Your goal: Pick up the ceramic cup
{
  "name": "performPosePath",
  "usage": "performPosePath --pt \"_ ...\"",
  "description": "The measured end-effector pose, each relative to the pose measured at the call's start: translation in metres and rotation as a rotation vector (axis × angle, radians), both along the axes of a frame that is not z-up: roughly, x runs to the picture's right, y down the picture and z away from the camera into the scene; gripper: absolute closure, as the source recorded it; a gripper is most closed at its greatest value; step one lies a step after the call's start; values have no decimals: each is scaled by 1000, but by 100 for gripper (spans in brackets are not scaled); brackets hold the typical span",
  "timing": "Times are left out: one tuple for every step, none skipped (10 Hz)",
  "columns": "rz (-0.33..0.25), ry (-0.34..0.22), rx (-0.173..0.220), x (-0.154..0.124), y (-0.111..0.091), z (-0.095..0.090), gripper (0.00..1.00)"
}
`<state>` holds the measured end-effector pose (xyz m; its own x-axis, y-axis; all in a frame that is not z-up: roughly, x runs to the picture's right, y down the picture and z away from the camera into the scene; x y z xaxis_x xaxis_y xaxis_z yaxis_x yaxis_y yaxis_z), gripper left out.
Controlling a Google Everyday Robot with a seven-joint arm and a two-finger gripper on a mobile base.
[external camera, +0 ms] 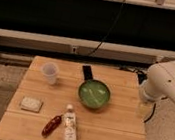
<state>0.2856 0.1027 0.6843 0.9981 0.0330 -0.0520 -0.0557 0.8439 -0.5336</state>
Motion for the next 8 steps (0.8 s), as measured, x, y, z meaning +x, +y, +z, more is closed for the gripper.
performPosePath --pt "0 0 0 0 0 0 20" --pt "0 0 0 0 0 0 20" --pt "0 0 0 0 0 0 20" --pt "0 0 0 0 0 0 20" --pt "0 0 0 0 0 0 20" --pt "-2 0 1 0 0 0 20" --pt "-29 -4 14 -6 -6 2 20" --pt "-59 -19 25 -19 -13 6 20"
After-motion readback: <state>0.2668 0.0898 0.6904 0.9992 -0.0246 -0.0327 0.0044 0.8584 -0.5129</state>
